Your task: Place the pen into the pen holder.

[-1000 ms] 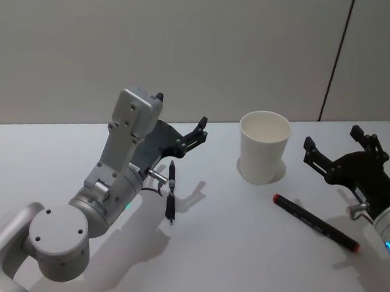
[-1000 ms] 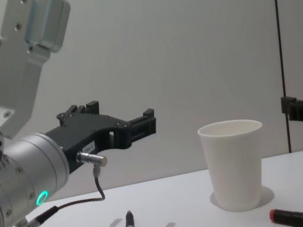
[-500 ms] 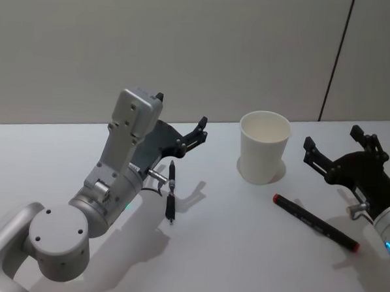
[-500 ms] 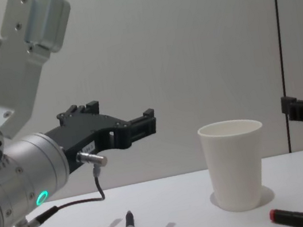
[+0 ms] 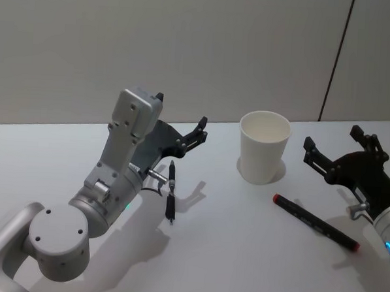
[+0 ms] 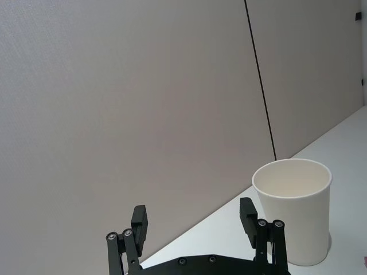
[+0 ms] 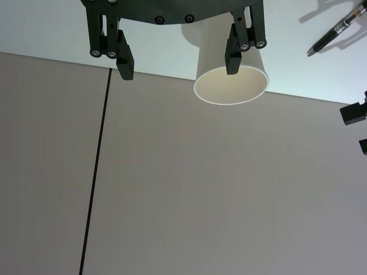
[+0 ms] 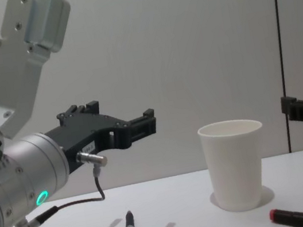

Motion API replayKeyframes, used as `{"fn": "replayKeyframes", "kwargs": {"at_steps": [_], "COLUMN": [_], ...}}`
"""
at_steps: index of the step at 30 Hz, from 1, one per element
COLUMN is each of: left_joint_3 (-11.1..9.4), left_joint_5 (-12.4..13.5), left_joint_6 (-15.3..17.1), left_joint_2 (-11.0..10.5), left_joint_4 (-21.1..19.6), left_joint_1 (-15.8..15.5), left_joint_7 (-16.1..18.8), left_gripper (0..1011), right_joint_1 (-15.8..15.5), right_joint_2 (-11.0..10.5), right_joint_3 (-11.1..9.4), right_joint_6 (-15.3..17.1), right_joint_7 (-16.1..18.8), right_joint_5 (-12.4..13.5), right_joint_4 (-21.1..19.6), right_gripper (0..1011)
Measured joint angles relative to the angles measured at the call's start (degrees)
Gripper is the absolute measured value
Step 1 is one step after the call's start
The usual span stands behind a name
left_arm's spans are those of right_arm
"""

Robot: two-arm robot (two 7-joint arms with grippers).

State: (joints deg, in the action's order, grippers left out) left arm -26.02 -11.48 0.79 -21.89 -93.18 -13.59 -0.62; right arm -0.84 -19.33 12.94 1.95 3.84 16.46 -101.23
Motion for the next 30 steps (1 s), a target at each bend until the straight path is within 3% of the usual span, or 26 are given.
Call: {"fn": "replayKeyframes", "kwargs": {"at_steps": [10, 30], "left_joint_3": [0.0, 0.0], "left_joint_5": [0.0, 0.0], "left_joint_6": [0.0, 0.0], "left_joint_2": [0.0, 0.0], "left_joint_4": [0.0, 0.0], "left_joint_1": [0.0, 0.0], "left_joint_7": [0.0, 0.0], "left_gripper": [1001, 1001], "right_joint_1": [0.13, -3.15], "right_joint_2": [-0.78, -5.17], "right_joint_3": [-0.37, -1.97], "right_joint_6": [0.57, 2.13], "right_joint_7": [2.51, 7.78], "right_joint_5": [-0.04, 0.81], "right_joint_4": [0.19, -1.58], "right_gripper": [1002, 1002]}}
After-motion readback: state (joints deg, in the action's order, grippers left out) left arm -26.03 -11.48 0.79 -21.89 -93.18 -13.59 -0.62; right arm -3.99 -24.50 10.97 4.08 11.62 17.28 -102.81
